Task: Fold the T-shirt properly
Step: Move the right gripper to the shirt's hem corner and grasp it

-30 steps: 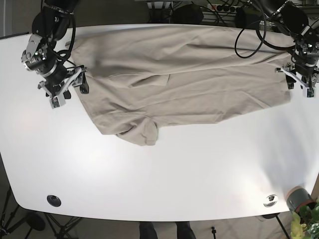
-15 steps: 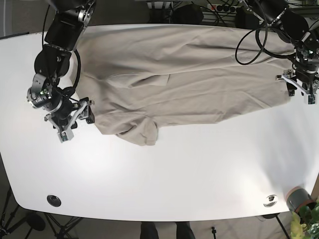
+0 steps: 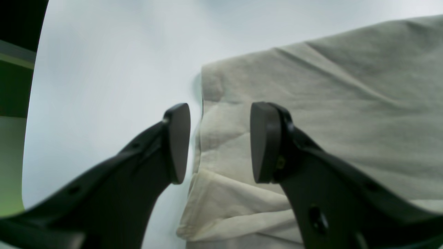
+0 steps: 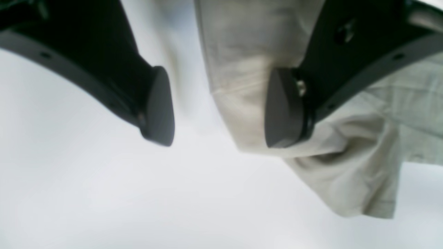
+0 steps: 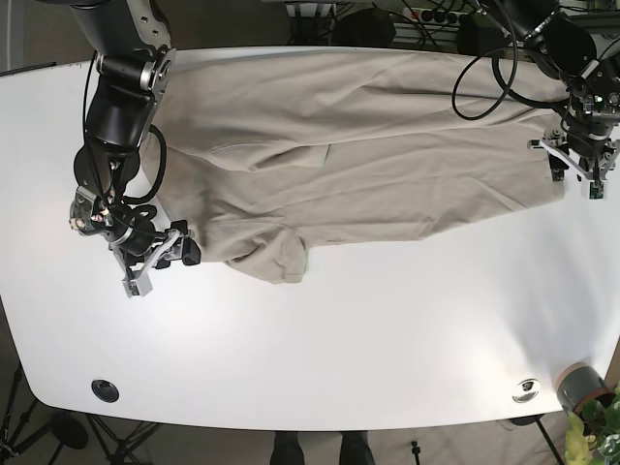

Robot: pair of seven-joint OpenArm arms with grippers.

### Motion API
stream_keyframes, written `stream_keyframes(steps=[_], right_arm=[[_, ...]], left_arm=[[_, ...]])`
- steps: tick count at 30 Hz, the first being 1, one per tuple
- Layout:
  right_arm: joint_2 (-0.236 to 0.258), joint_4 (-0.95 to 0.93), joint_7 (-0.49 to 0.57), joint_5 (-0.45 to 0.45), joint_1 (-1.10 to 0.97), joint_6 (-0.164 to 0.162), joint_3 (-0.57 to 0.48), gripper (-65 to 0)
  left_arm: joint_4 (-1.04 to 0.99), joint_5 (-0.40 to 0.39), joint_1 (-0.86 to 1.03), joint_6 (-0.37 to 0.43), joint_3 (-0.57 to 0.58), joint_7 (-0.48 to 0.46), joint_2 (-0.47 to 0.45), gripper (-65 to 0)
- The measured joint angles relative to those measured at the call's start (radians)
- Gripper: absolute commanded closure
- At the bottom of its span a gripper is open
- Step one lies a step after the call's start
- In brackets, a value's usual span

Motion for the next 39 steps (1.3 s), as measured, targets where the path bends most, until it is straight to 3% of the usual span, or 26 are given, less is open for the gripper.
stream_keyframes(steps=[6,13,17,19,23,31,34,39], right_arm=[[0.000,-0.050,0.064,0.000,-0.007,0.003,-0.092,-38.5],[-0.007,-0.050,0.088,0.019,-0.025,0.010,-0.106,-37.9],[-0.006,-0.050,0.088,0.016,-0.024,0.010,-0.106,-26.3],[-0.006,-0.051,0.088,0.009,-0.025,0.008,-0.106,-15.4],[-0.006,-0.053,0.087,0.008,-0.027,0.008,-0.106,-5.7],[-0.005,-0.053,0.089,0.007,-0.029,0.008,-0.108,-5.1],[-0.006,-0.053,0.089,0.006,-0.030,0.008,-0.108,-5.1],[-0.006,-0.053,0.090,0.007,-0.031,0.007,-0.108,-5.1]], left_arm=[[0.000,-0.001,-0.002,0.000,0.002,-0.002,0.000,-25.8],[-0.003,0.003,-0.005,0.000,0.001,-0.001,-0.003,-25.8],[-0.055,0.003,-0.019,0.000,0.003,-0.006,-0.007,-26.1],[-0.096,0.008,-0.038,0.000,0.016,0.005,-0.021,-26.1],[-0.170,0.009,-0.095,0.044,0.087,-0.001,-0.067,-26.9],[-0.290,-0.001,-0.206,0.204,0.119,-0.007,-0.080,-47.2],[-0.335,-0.002,-0.230,0.256,0.121,-0.007,-0.106,-47.5],[-0.451,0.002,-0.272,0.269,0.118,-0.009,-0.143,-47.6]])
